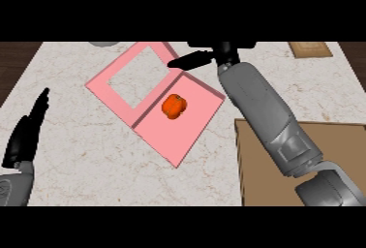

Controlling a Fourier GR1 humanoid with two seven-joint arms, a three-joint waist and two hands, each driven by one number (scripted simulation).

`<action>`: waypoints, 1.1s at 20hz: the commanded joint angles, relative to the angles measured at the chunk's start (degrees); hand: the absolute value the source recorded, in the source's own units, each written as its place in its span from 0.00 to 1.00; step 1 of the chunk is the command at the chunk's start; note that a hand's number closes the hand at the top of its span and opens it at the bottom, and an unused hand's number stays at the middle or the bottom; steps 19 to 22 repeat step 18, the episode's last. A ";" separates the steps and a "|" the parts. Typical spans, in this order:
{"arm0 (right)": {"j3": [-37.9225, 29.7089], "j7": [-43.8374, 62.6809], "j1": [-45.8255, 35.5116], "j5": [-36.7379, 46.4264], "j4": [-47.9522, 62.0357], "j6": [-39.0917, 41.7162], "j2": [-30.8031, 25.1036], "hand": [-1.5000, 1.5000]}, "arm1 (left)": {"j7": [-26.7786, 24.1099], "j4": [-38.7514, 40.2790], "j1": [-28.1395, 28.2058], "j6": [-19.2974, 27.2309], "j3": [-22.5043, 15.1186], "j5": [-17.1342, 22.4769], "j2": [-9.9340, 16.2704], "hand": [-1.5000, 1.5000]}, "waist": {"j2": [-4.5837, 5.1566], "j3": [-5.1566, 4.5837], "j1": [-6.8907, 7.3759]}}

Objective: Pick the squash from the tray and place it in the cardboard box

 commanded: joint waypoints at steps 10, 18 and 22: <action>-7.18 -5.26 11.54 -4.21 -3.85 17.52 -19.76 0.00 | -2.10 -0.99 3.99 -0.15 2.76 0.93 0.43 0.50 | -0.75 -0.01 -2.45; -6.73 -10.41 16.08 -1.14 -1.52 28.61 -27.68 0.00 | -0.67 -3.10 4.31 -0.13 1.59 -0.53 -0.71 0.50 | -0.43 0.01 -1.49; -6.73 -10.41 16.08 -1.14 -1.52 28.61 -27.68 0.00 | -0.67 -3.10 4.31 -0.13 1.59 -0.53 -0.71 0.50 | -0.43 0.01 -1.49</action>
